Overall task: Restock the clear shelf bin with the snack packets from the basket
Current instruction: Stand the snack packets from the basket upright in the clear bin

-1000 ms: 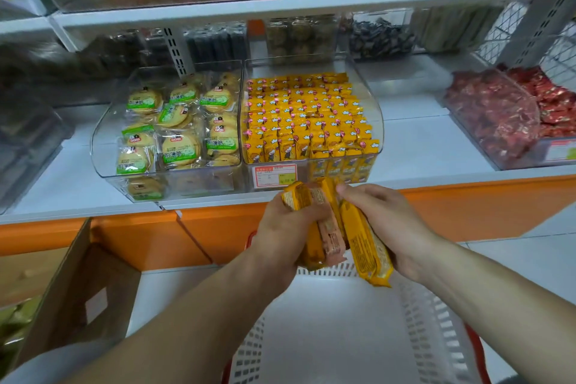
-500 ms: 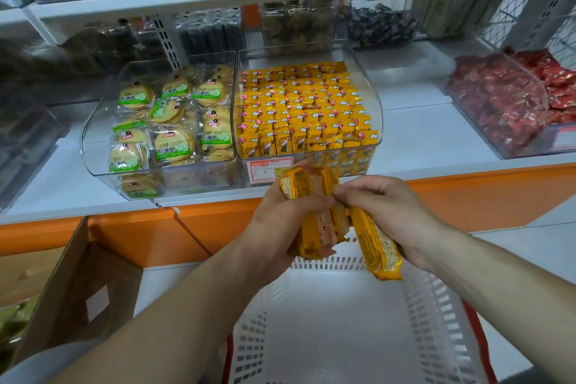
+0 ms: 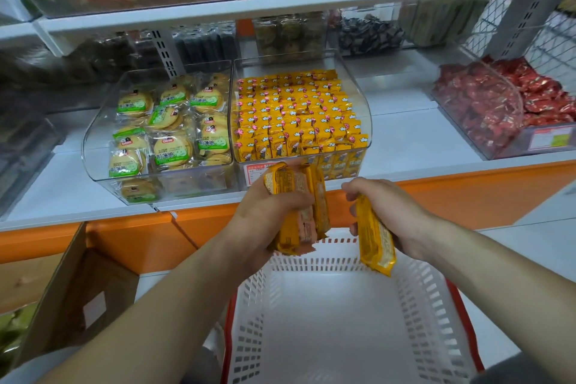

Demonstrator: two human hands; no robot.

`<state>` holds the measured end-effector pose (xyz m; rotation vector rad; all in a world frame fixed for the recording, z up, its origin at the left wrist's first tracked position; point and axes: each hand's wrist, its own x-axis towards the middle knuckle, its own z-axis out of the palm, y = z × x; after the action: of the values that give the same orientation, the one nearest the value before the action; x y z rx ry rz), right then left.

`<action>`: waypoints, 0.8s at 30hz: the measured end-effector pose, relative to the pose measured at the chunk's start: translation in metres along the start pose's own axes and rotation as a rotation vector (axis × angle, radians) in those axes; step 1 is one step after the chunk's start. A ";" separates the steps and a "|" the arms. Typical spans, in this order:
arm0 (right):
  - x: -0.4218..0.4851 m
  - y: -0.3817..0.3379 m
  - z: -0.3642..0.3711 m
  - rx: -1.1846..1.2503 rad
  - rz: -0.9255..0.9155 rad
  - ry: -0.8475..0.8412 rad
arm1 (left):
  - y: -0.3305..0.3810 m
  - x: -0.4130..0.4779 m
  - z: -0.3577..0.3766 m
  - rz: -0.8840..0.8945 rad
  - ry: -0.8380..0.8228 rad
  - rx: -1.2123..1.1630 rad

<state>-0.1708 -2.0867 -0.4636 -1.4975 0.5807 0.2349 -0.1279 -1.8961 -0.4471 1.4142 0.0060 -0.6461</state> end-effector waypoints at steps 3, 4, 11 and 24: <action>-0.001 -0.003 -0.003 -0.003 -0.001 -0.089 | -0.001 -0.003 -0.003 -0.010 -0.014 0.016; -0.002 -0.003 -0.005 -0.014 -0.014 -0.124 | -0.001 -0.004 -0.004 -0.012 -0.015 0.021; -0.004 -0.012 -0.015 0.118 -0.043 -0.131 | 0.003 -0.008 -0.011 -0.020 -0.016 -0.001; -0.007 -0.011 -0.003 -0.607 -0.288 -0.239 | 0.002 -0.009 -0.012 -0.003 -0.011 -0.019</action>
<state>-0.1716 -2.0889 -0.4512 -2.0781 0.0906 0.3803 -0.1302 -1.8813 -0.4447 1.3925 0.0057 -0.6552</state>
